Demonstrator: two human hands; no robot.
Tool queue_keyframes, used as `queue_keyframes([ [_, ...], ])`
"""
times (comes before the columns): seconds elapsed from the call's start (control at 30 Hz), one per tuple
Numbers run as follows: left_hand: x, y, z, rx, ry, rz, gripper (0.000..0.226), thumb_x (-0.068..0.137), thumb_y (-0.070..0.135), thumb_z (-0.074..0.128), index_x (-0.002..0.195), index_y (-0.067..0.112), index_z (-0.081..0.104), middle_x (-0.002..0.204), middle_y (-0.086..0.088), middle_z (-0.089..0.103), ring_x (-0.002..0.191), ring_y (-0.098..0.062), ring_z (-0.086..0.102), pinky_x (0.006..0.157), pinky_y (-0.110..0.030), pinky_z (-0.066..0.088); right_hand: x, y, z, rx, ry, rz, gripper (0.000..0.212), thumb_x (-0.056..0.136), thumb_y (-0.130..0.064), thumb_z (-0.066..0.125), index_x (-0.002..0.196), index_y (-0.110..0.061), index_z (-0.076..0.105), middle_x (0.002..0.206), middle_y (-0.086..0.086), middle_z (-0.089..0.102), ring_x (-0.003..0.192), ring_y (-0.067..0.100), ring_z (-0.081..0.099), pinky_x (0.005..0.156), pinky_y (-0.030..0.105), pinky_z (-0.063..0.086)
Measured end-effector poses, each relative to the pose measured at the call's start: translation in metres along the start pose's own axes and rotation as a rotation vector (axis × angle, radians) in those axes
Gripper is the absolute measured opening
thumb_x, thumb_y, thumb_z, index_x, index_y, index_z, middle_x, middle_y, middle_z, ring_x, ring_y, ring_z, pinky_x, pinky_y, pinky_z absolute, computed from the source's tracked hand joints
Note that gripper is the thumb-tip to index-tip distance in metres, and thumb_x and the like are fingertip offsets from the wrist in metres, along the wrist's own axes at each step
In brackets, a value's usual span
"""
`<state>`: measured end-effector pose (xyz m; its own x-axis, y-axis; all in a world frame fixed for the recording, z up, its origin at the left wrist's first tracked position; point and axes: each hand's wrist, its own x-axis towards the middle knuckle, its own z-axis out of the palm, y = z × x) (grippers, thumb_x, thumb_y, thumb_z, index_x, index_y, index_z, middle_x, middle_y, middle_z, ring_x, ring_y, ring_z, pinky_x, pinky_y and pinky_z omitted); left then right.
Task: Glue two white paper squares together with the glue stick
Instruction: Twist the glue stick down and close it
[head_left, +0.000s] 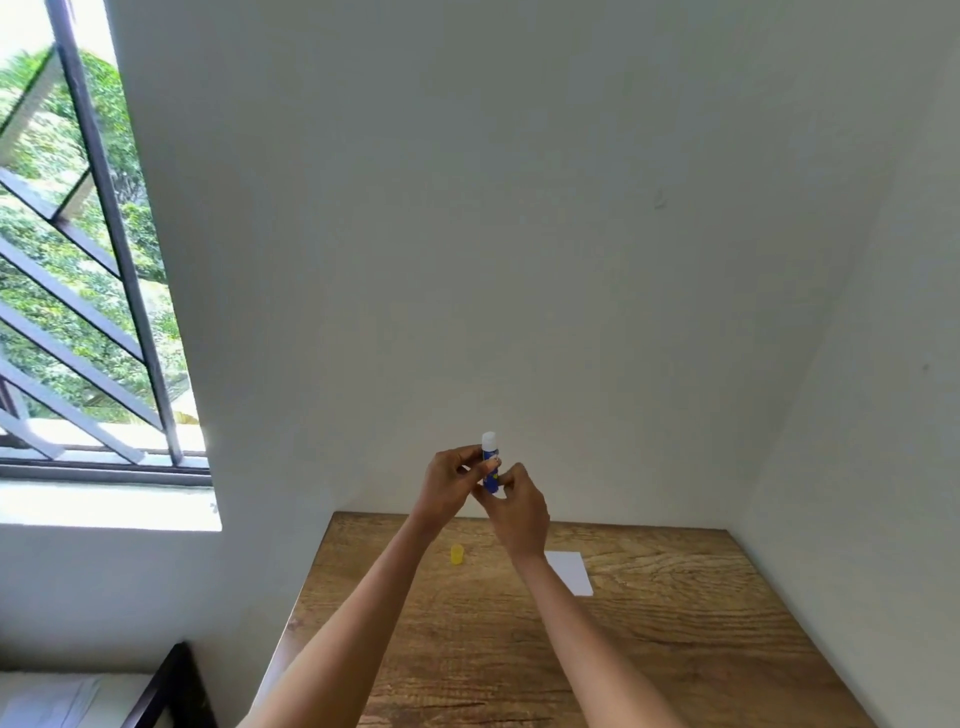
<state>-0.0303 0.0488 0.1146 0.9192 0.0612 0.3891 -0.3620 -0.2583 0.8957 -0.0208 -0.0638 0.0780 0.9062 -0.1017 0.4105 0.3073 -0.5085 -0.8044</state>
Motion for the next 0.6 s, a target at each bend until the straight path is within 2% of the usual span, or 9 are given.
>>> queue_keyframes([
  [0.07, 0.005, 0.003, -0.003, 0.017, 0.006, 0.001, 0.017, 0.087, 0.019, 0.065, 0.092, 0.005, 0.072, 0.085, -0.019, 0.072, 0.085, -0.036, 0.067, 0.082, -0.051, 0.051, 0.005, -0.003, -0.002, 0.149, -0.095, 0.006, 0.029, 0.078, -0.038, 0.071, 0.075, -0.025, 0.045, 0.059, -0.011, 0.040, 0.049, 0.005, 0.034, 0.048, 0.019, 0.026],
  [0.13, 0.008, 0.003, -0.009, 0.013, 0.026, -0.013, 0.017, 0.087, 0.018, 0.065, 0.093, 0.004, 0.072, 0.088, -0.021, 0.071, 0.085, -0.033, 0.066, 0.085, -0.052, 0.050, 0.010, -0.005, -0.008, 0.228, -0.259, -0.032, 0.012, 0.086, -0.032, 0.064, 0.089, -0.022, 0.056, 0.064, -0.009, 0.042, 0.054, 0.004, 0.037, 0.053, 0.017, 0.031],
  [0.2, 0.010, 0.003, -0.013, 0.024, 0.033, -0.016, 0.018, 0.087, 0.019, 0.065, 0.096, 0.004, 0.072, 0.090, -0.021, 0.072, 0.089, -0.034, 0.067, 0.087, -0.051, 0.050, 0.015, -0.006, -0.013, 0.196, -0.350, -0.085, 0.016, 0.093, -0.027, 0.054, 0.102, -0.017, 0.062, 0.073, -0.007, 0.048, 0.064, 0.005, 0.044, 0.059, 0.014, 0.035],
  [0.27, 0.011, 0.004, -0.014, 0.019, 0.032, -0.014, 0.018, 0.087, 0.019, 0.065, 0.096, 0.005, 0.072, 0.092, -0.019, 0.072, 0.093, -0.036, 0.066, 0.089, -0.050, 0.050, 0.019, -0.005, -0.014, 0.133, -0.318, -0.115, 0.018, 0.092, -0.027, 0.055, 0.101, -0.014, 0.064, 0.071, -0.009, 0.046, 0.065, 0.006, 0.044, 0.058, 0.015, 0.034],
  [0.4, 0.012, 0.008, -0.011, -0.002, 0.031, -0.017, 0.015, 0.087, 0.015, 0.065, 0.097, 0.007, 0.072, 0.094, -0.019, 0.073, 0.095, -0.034, 0.067, 0.089, -0.048, 0.050, 0.021, -0.007, -0.011, 0.116, -0.182, -0.053, 0.016, 0.081, -0.036, 0.068, 0.085, -0.021, 0.063, 0.065, -0.010, 0.038, 0.056, 0.005, 0.035, 0.054, 0.021, 0.026],
  [0.47, 0.012, 0.008, -0.012, 0.001, 0.023, -0.010, 0.014, 0.087, 0.015, 0.065, 0.097, 0.008, 0.072, 0.093, -0.018, 0.073, 0.092, -0.031, 0.068, 0.088, -0.048, 0.051, 0.020, -0.008, -0.011, 0.160, -0.232, -0.067, 0.015, 0.083, -0.033, 0.067, 0.083, -0.022, 0.058, 0.067, -0.008, 0.037, 0.057, 0.007, 0.035, 0.056, 0.023, 0.029],
  [0.53, 0.012, 0.006, -0.014, -0.002, 0.013, -0.010, 0.014, 0.087, 0.015, 0.065, 0.096, 0.007, 0.072, 0.092, -0.018, 0.073, 0.090, -0.026, 0.068, 0.088, -0.047, 0.051, 0.019, -0.011, -0.013, 0.195, -0.346, -0.105, 0.010, 0.089, -0.027, 0.060, 0.086, -0.019, 0.057, 0.071, -0.006, 0.040, 0.063, 0.010, 0.040, 0.062, 0.031, 0.038],
  [0.6, 0.012, 0.005, -0.015, -0.003, 0.016, -0.015, 0.015, 0.086, 0.015, 0.065, 0.096, 0.006, 0.073, 0.092, -0.016, 0.073, 0.091, -0.026, 0.068, 0.089, -0.047, 0.051, 0.021, -0.011, -0.013, 0.133, -0.402, -0.126, 0.016, 0.093, -0.030, 0.054, 0.090, -0.015, 0.058, 0.075, -0.008, 0.043, 0.069, 0.012, 0.045, 0.064, 0.033, 0.042],
])
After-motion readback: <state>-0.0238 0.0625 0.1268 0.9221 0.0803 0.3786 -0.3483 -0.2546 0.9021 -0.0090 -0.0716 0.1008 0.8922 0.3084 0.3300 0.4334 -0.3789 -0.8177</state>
